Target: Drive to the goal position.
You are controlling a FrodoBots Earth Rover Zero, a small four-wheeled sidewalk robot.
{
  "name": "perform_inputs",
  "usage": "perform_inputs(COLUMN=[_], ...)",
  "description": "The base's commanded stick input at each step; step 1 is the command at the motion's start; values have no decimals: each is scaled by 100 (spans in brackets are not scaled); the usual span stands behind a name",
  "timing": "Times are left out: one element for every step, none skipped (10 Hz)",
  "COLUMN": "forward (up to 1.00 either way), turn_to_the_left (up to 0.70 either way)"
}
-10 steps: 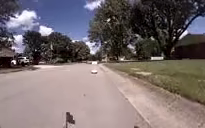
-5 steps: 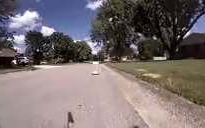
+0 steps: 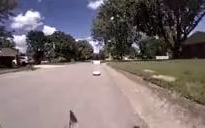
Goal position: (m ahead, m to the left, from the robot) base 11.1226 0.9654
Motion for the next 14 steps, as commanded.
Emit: perform_inputs(forward=[85, 85, 85, 85, 85, 85, 85, 85, 85, 85, 85, 85, 85, 85], turn_to_the_left=[0, -1, -27, -34, -30, -18, -5, 0, 0, 0, 0, 0, 0, 0])
